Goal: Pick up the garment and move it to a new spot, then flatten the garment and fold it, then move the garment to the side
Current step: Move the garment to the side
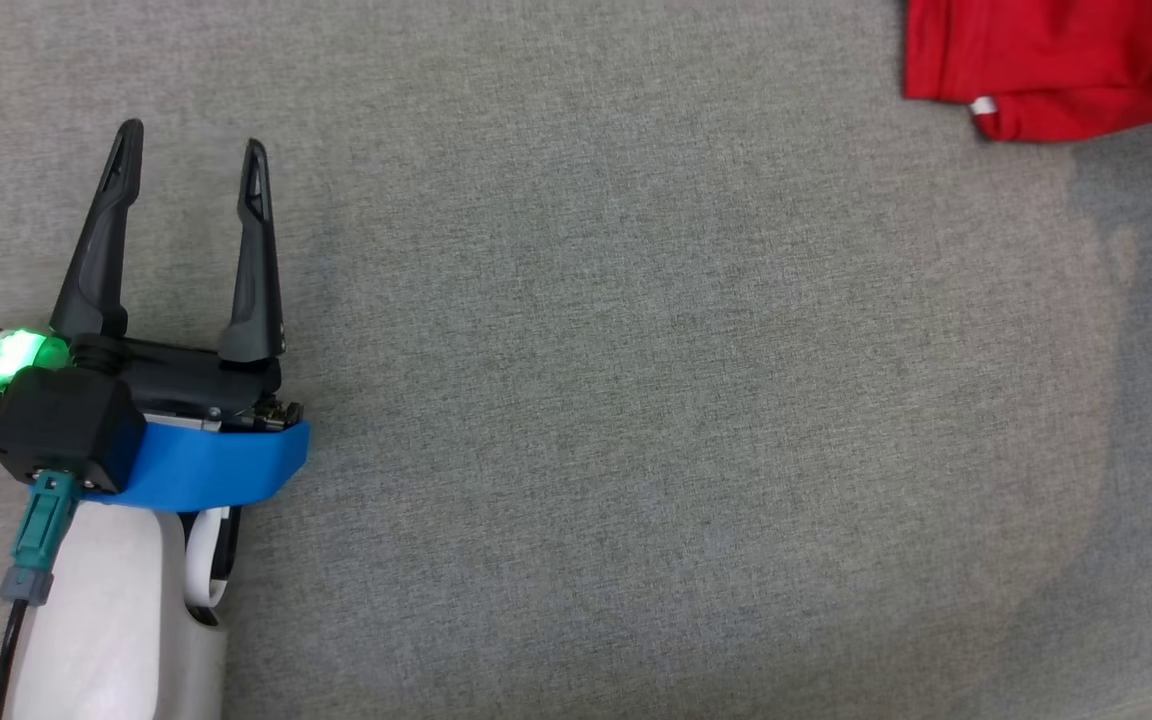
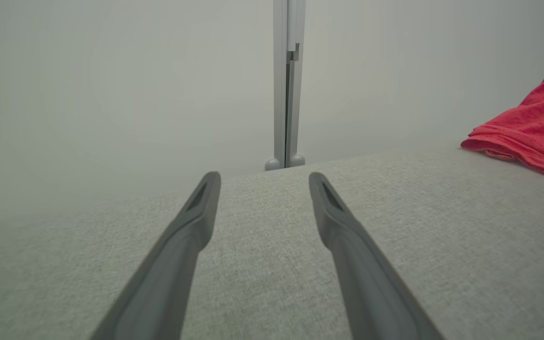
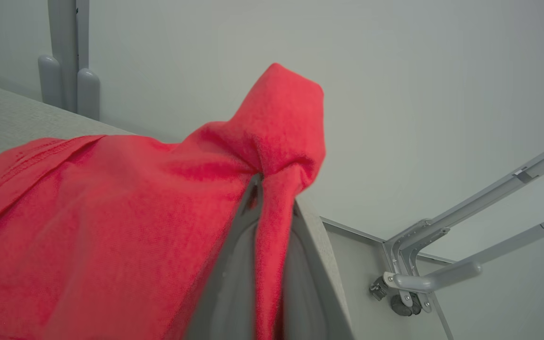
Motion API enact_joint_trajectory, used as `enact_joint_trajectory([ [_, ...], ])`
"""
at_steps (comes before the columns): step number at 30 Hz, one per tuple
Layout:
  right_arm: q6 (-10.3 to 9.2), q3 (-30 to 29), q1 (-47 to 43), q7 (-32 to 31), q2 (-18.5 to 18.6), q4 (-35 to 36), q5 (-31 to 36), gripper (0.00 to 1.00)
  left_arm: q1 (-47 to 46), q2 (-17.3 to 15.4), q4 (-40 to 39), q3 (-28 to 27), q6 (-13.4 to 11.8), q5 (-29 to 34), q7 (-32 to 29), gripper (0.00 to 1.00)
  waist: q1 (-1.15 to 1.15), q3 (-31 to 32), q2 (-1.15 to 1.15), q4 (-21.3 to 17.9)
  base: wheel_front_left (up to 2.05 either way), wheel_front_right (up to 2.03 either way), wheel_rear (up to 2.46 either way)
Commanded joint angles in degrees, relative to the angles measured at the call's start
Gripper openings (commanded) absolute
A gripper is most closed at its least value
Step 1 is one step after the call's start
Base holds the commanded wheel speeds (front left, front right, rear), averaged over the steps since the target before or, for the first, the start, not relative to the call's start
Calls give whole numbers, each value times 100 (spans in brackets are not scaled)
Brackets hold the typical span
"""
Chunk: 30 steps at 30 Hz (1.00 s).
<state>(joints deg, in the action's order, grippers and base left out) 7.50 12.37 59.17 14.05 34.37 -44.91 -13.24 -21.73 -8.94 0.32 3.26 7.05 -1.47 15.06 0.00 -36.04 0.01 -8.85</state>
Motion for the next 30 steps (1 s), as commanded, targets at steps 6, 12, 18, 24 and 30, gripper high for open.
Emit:
enact_joint_trajectory([
  [6, -1, 113, 373, -214, 170, -113, 16, 0, -103, -92, -203, 31, 9, 27, 15, 100, 0, -149, -1, -40, 0, 0, 0],
  [12, -1, 200, 747, -365, 217, -485, 275, 29, -131, -120, -269, 31, -16, 1, 15, 100, 0, -205, -1, 12, 0, 0, 0],
  [18, 0, -33, 991, -238, 138, -961, 476, 100, -79, -102, -224, 26, -66, -44, 15, 100, 0, -135, -1, 42, 0, 0, 0],
  [24, -1, -318, 694, 80, 43, -916, 721, 100, 48, -33, -98, -17, -106, -122, 15, 100, 0, 212, -1, 131, 0, 0, 0],
  [30, 0, -617, -92, 116, -392, -6, 729, 100, 383, 40, 90, -177, -192, -224, 14, 100, 0, 824, -1, 203, 0, 0, 0],
])
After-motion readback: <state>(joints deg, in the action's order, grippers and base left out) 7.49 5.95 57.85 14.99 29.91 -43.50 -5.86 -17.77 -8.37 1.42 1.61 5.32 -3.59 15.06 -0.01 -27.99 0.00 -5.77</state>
